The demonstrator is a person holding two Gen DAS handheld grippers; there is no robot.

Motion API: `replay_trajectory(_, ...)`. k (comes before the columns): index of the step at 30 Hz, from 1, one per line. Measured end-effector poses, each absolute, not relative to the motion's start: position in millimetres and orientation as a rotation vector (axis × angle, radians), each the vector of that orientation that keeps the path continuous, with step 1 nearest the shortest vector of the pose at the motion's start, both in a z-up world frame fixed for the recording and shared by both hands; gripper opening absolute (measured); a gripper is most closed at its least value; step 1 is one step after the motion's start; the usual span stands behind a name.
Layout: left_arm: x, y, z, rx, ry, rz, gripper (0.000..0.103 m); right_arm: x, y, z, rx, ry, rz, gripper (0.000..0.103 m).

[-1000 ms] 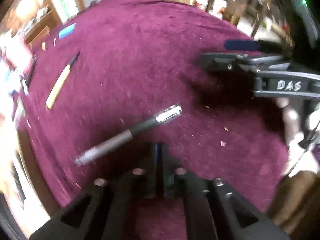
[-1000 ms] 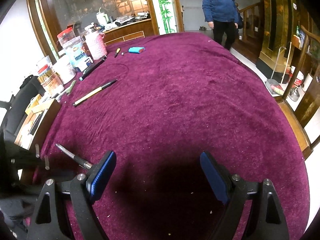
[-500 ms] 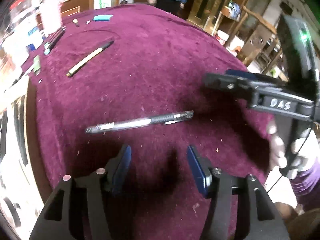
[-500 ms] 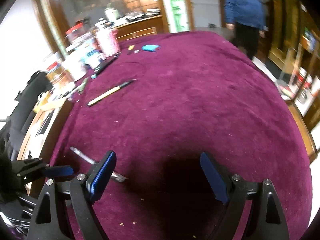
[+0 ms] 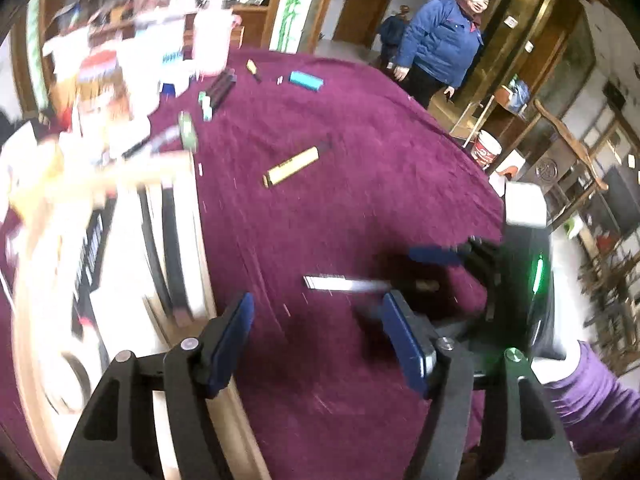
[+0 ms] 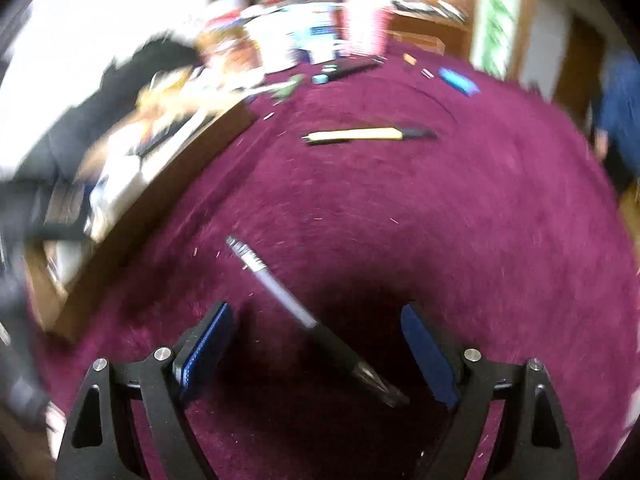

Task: Organize rigid objects
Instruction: 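Grasp the clear silver-tipped pen with the right tool while the left tool moves to the yellow pen, then grasp the yellow-and-black pen with the left tool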

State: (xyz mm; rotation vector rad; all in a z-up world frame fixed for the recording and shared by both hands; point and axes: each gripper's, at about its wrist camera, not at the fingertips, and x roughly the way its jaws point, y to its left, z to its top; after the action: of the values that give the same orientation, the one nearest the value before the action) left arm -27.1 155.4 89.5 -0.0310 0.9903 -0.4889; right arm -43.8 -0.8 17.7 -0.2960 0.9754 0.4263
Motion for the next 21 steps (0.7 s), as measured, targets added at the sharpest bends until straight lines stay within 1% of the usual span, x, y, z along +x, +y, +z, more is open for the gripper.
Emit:
replay_trajectory(1,-15.2,153.6,92.4,-0.015,0.983,-0.494,0.067,-43.9,2.8,15.6,-0.306,0.980,0.441,0.068)
replay_trajectory(2,-3.9,150.7,93.7,-0.004,0.978,-0.500,0.067,-41.4,2.7,15.9,-0.262,0.998,0.482,0.060)
replay_trajectory(3,4.6,149.0,93.8,0.007,0.969,-0.502,0.067,-40.0,0.4,17.4,-0.249,1.006,0.479,0.047)
replay_trajectory(4,16.5,142.0,92.1,0.032,0.957,-0.503,0.067,-38.8,-1.4,18.7,-0.249,1.013,0.467,0.032)
replay_trajectory(7,49.8,121.7,74.1,0.067,0.983,-0.503,0.066,-35.9,-21.6,20.6,-0.184,1.043,0.445,0.017)
replay_trajectory(9,68.3,107.7,59.4,0.087,1.015,-0.502,0.066,-34.0,-43.1,20.6,-0.117,1.058,0.409,0.009)
replay_trajectory(11,83.9,93.0,46.4,0.129,1.035,-0.505,0.066,-34.7,-64.7,20.1,-0.050,1.065,0.403,0.009)
replay_trajectory(13,102.4,70.9,32.9,0.242,1.042,-0.500,0.066,-33.8,-76.1,19.7,0.000,1.070,0.413,0.009)
replay_trajectory(15,114.3,57.3,22.0,0.332,1.033,-0.486,0.066,-33.0,-82.7,18.7,0.029,1.069,0.421,0.009)
replay_trajectory(17,128.3,47.8,12.5,0.391,1.034,-0.475,0.067,-31.2,-85.9,17.6,0.048,1.069,0.432,0.009)
replay_trajectory(18,134.8,44.7,10.2,0.393,1.027,-0.483,0.066,-31.6,-86.8,17.2,0.052,1.068,0.437,0.009)
replay_trajectory(19,139.4,43.3,8.1,0.382,1.042,-0.487,0.064,-31.4,-87.4,17.1,0.055,1.067,0.441,0.010)
replay_trajectory(21,141.8,42.5,7.8,0.352,1.062,-0.507,0.049,-31.1,-85.9,16.4,0.049,1.064,0.446,0.010)
